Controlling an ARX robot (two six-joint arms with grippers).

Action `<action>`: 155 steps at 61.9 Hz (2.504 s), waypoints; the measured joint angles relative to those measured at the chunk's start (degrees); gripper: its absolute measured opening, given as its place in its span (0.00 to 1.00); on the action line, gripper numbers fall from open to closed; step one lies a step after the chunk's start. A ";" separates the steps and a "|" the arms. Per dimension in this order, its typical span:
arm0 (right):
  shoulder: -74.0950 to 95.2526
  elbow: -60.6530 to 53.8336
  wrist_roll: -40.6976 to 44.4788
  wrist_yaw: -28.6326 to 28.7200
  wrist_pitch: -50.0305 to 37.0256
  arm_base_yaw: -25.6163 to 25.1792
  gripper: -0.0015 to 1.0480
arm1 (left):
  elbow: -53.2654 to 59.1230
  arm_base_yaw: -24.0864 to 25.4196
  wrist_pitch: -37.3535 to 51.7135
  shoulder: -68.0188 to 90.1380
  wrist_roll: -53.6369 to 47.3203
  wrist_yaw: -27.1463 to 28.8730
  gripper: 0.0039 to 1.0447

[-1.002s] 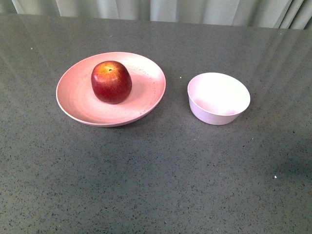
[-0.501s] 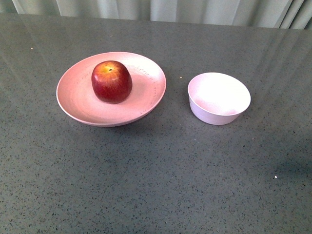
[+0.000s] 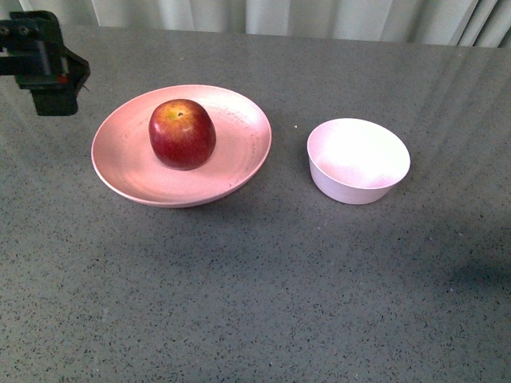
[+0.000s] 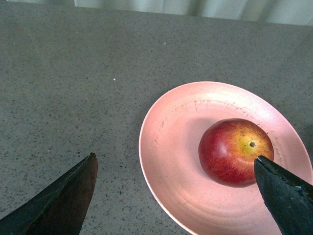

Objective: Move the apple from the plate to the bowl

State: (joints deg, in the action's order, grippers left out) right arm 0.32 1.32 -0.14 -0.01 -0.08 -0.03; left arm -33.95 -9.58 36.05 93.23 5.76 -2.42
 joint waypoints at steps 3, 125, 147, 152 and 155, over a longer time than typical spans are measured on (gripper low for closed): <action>0.00 0.00 0.00 0.00 0.00 -0.02 0.91 | -0.96 -0.44 0.00 1.36 -0.11 0.28 0.92; 0.00 0.00 0.00 0.00 0.00 -0.02 0.91 | -19.54 -9.70 -2.97 26.18 -2.86 -0.04 0.92; 0.00 0.00 0.00 0.00 0.00 -0.02 0.91 | -19.85 -10.14 -2.80 26.18 -4.57 2.69 0.73; 0.00 0.00 0.00 0.00 0.00 -0.02 0.91 | -19.85 -10.36 -2.80 26.12 -4.85 3.15 0.71; 0.00 0.00 0.00 0.00 0.00 -0.02 0.91 | -19.85 -10.54 -2.80 25.90 -5.05 3.43 0.71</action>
State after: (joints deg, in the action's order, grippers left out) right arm 0.32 1.32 -0.14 -0.01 -0.08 -0.05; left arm -53.80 -20.12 33.26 119.13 0.71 1.02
